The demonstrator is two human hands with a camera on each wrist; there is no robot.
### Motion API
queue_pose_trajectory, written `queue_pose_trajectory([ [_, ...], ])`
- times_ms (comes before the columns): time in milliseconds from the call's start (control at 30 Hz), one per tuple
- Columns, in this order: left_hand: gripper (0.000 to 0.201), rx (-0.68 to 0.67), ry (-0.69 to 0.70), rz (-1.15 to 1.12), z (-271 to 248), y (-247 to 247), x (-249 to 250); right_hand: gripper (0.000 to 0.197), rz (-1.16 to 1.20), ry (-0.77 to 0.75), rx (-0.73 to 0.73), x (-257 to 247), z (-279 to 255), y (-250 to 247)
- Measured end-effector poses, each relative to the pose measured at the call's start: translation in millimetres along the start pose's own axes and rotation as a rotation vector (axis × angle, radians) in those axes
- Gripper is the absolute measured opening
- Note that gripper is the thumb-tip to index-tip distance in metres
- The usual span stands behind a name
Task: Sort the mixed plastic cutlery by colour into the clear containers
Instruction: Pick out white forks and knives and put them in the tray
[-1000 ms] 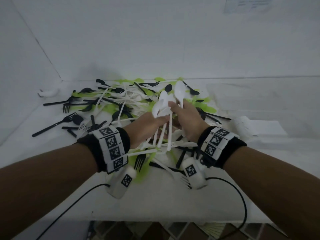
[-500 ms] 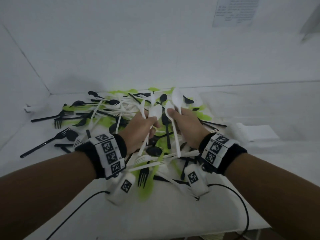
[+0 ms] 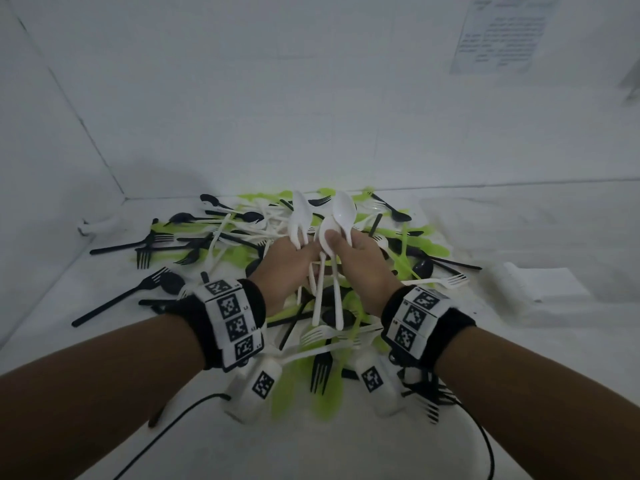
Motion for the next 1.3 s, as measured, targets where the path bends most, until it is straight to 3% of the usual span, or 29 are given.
queue_pose_trajectory([
  [167, 0.023, -0.007, -0.043, 0.165, -2, -19, -13, 0.024, 0.028, 0.028, 0.116, 5, 8, -19],
  [333, 0.025, -0.024, 0.030, 0.347, 1, -14, -12, 0.026, 0.030, 0.047, 0.030, 2, 9, -7],
  [467, 0.033, -0.140, 0.105, 0.495, -5, 9, -3, 0.036, 0.127, 0.098, 0.034, 10, 10, 2],
  [567, 0.026, -0.238, 0.063, 0.383, -7, 17, -9, 0.035, 0.207, 0.140, 0.073, 13, 11, -3],
  [700, 0.029, -0.232, -0.006, 0.182, -6, 11, -15, 0.027, 0.261, 0.175, 0.182, 12, 15, -23],
  [800, 0.032, -0.100, -0.011, 0.232, -6, -5, -9, 0.025, 0.257, 0.157, 0.225, 8, 17, -36],
  [900, 0.041, -0.003, -0.138, 0.143, -2, -19, -14, 0.027, 0.162, 0.125, 0.160, 4, 16, -36],
  [967, 0.029, 0.060, -0.205, -0.011, 2, -23, -18, 0.030, 0.086, 0.115, 0.108, 4, 14, -29],
  [1033, 0.014, 0.118, -0.180, -0.063, 5, -25, -14, 0.033, 0.045, 0.111, 0.070, 3, 11, -17],
  [1133, 0.027, 0.015, -0.123, -0.030, 4, -12, -10, 0.028, 0.036, 0.107, 0.030, 3, 6, 1],
  [1233, 0.028, -0.178, -0.082, -0.039, -4, 7, -6, 0.029, 0.088, 0.086, 0.004, 2, 5, 12],
  [1300, 0.028, -0.224, -0.082, -0.051, -12, 11, -1, 0.031, 0.073, 0.073, 0.040, 3, 6, 11],
])
Point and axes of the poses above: each hand's wrist, its own z-axis towards the middle knuckle, its own y-axis out of the palm, x = y × z, the point moved 6 cm from there along z, towards the middle knuckle, and after that the axes turned 3 degrees about z, right-handed, at the moved point
